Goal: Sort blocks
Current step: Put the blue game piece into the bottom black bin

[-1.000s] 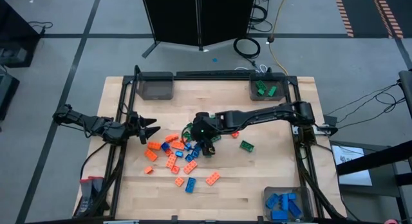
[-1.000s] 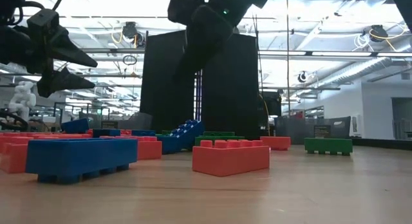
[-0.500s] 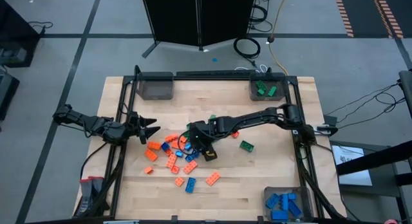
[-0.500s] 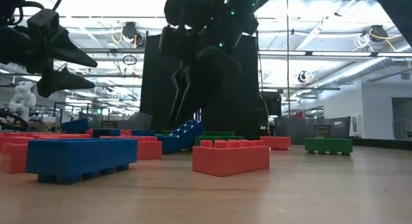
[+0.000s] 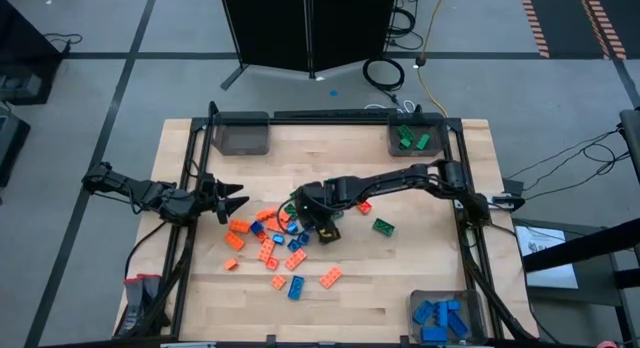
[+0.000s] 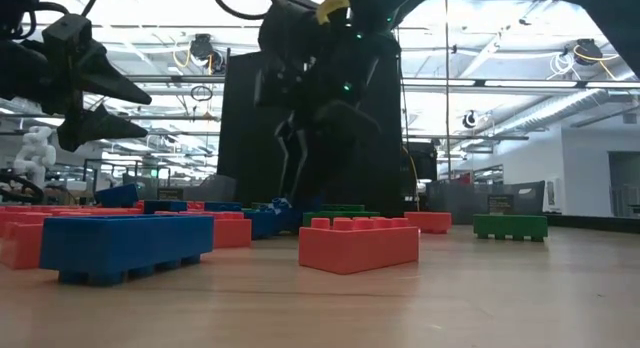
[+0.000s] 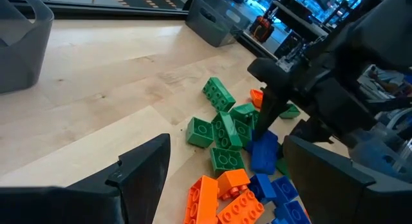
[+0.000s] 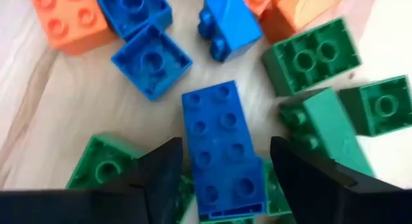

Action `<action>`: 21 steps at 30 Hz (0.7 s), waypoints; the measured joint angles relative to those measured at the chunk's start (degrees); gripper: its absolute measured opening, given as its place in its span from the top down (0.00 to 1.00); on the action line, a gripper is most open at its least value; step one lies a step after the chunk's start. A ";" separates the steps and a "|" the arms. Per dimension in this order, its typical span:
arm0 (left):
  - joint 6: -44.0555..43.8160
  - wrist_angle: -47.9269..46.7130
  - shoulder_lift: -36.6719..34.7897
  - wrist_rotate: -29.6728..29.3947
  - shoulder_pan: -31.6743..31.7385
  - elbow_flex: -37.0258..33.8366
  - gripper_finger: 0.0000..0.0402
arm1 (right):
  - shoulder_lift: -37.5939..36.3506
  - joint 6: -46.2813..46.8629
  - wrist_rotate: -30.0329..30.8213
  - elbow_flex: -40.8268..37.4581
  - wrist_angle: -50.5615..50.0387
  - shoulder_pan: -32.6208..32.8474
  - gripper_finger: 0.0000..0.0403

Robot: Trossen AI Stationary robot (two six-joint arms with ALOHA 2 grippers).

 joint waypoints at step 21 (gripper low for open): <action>0.00 0.00 0.00 -0.03 0.00 0.00 0.24 | 0.55 0.52 6.34 0.00 -1.35 0.10 0.70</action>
